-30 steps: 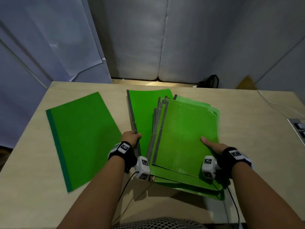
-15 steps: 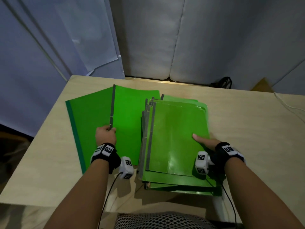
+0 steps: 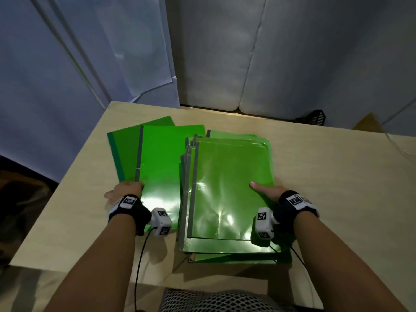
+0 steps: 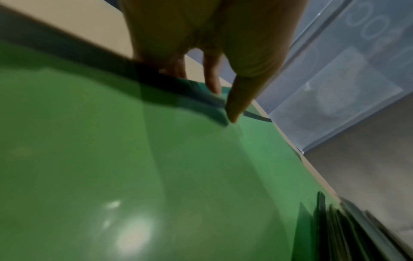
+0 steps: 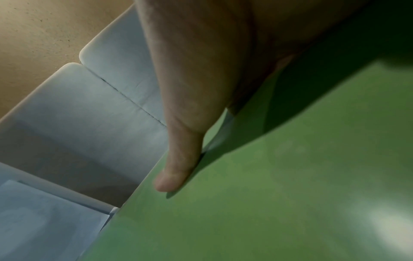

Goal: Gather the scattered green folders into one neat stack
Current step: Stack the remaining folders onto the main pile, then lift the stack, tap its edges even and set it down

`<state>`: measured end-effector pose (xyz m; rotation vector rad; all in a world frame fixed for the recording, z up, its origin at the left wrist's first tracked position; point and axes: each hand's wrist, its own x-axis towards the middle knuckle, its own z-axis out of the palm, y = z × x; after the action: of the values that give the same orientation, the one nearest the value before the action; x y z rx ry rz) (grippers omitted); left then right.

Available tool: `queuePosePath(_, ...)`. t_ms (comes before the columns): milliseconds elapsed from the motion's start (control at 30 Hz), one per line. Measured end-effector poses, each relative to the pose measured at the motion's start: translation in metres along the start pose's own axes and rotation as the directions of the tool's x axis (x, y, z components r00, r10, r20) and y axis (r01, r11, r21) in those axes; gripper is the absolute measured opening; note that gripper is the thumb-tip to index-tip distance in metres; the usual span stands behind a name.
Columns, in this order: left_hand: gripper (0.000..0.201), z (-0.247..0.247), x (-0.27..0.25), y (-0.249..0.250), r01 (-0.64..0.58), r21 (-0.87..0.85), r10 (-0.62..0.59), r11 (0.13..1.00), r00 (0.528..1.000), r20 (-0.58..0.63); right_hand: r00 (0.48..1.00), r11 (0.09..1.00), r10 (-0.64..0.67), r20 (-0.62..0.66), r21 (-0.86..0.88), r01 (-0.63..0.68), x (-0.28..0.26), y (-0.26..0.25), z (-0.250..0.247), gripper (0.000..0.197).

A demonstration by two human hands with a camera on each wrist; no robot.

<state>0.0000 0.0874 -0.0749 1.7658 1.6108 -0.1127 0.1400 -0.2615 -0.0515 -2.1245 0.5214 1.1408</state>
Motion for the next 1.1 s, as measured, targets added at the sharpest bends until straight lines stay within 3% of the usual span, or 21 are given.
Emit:
queuePosePath(100, 0.085, 0.002, -0.006, -0.007, -0.03, -0.178, 0.03, 0.984, 1.0, -0.001, 1.0, 1.0, 0.014, -0.02, 0.027, -0.014, 0.003, 0.002, 0.0, 0.11)
queuePosePath(133, 0.088, 0.003, -0.006, -0.009, -0.051, -0.216, 0.052, 0.975, 0.999, -0.001, 1.0, 0.999, 0.009, -0.028, 0.037, -0.008, 0.003, 0.003, -0.001, 0.109)
queuePosePath(267, 0.066, 0.006, 0.003, -0.012, -0.1, -0.212, 0.115, 0.972, 0.992, 0.06, 0.998, 0.999, -0.033, -0.058, 0.032, 0.035, -0.002, 0.001, -0.004, 0.106)
queuePosePath(433, 0.054, 0.013, -0.002, 0.0, -0.225, -0.153, 0.247, 0.962, 0.957, 0.151, 0.982, 0.992, -0.113, -0.151, 0.035, 0.12, -0.007, -0.002, -0.011, 0.107)
queuePosePath(600, 0.057, 0.041, -0.024, 0.012, -0.421, -0.031, 0.411, 0.906, 0.862, 0.296, 0.97, 0.987, -0.147, -0.193, 0.037, 0.156, -0.007, -0.007, -0.014, 0.127)
queuePosePath(800, 0.056, 0.069, -0.05, 0.023, -0.465, -0.048, 0.445, 0.884, 0.806, 0.389, 0.976, 0.991, -0.1, -0.195, 0.074, 0.116, -0.005, 0.001, -0.022, 0.123)
queuePosePath(933, 0.048, 0.081, -0.072, 0.033, -0.521, -0.065, 0.473, 0.851, 0.709, 0.523, 0.977, 0.986, -0.065, -0.203, 0.138, 0.095, -0.003, 0.014, -0.032, 0.116)
queuePosePath(1033, 0.04, 0.086, -0.084, 0.042, -0.476, -0.082, 0.422, 0.876, 0.671, 0.61, 0.981, 0.979, -0.031, -0.19, 0.193, 0.068, 0.001, 0.027, -0.039, 0.116)
queuePosePath(1100, 0.055, 0.089, -0.096, 0.047, -0.353, -0.149, 0.35, 0.924, 0.618, 0.704, 0.984, 0.975, -0.004, -0.18, 0.217, 0.044, 0.002, 0.036, -0.042, 0.129)
